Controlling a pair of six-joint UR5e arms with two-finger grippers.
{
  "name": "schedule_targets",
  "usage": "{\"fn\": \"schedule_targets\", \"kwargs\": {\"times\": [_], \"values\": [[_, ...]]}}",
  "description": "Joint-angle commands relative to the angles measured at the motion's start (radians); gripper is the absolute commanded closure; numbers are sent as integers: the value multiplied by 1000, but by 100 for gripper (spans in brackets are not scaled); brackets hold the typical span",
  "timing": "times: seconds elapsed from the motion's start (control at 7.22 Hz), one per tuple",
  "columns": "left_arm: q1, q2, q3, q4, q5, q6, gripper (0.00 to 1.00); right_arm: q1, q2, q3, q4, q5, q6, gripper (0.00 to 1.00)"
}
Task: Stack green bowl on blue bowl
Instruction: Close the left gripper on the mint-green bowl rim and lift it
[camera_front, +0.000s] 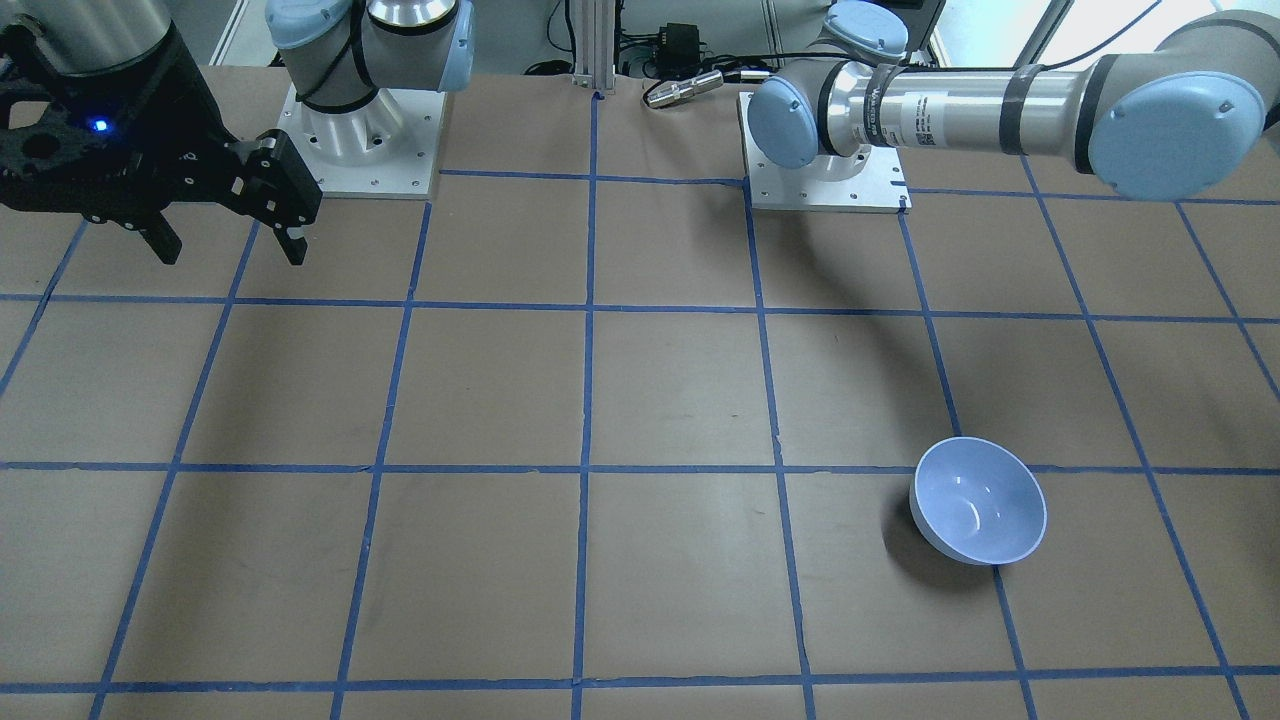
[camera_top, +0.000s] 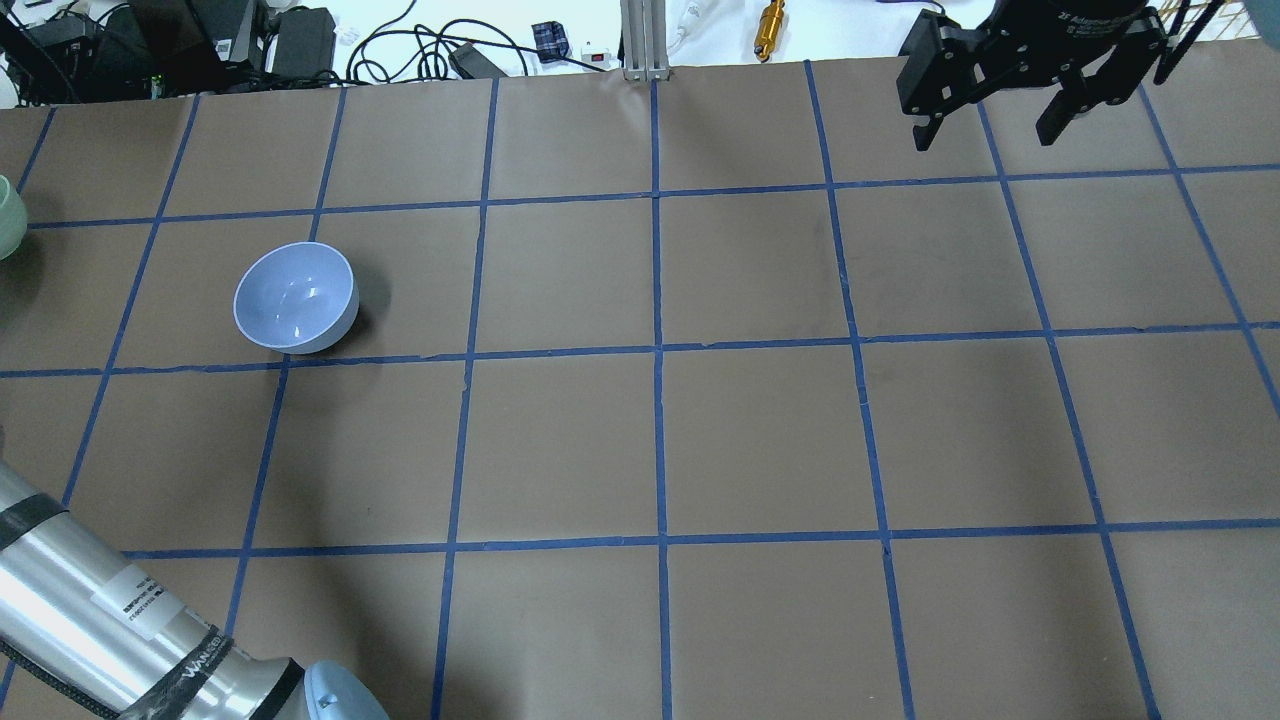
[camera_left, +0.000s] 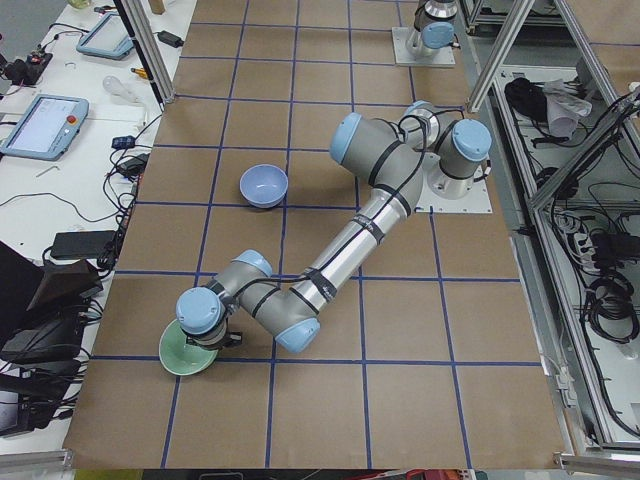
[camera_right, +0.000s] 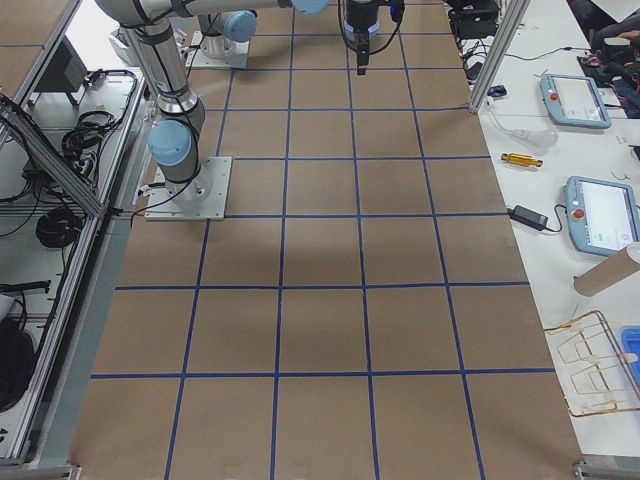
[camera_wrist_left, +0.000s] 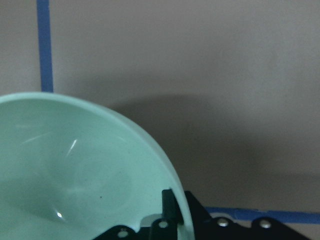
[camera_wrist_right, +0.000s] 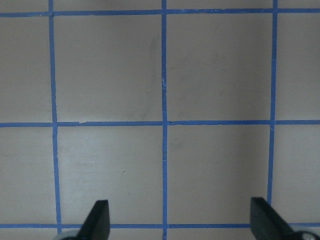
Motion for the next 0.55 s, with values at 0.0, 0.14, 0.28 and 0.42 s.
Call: {"fn": "schedule_targets", "kwargs": {"times": [0.0,0.14,0.28,0.42], "values": [[-28,135,-65,-67,7,-13,100,0,-1,0,0,1,0,0],[-39,202,-145,-77,14,-25,100,0,1,0,0,1,0,0],[-49,290,-247,-86,15,-84,100,0,-1,0,0,-1,2,0],[-77,392,-378,-88,15,-111,100,0,-1,0,0,1,2,0]]}}
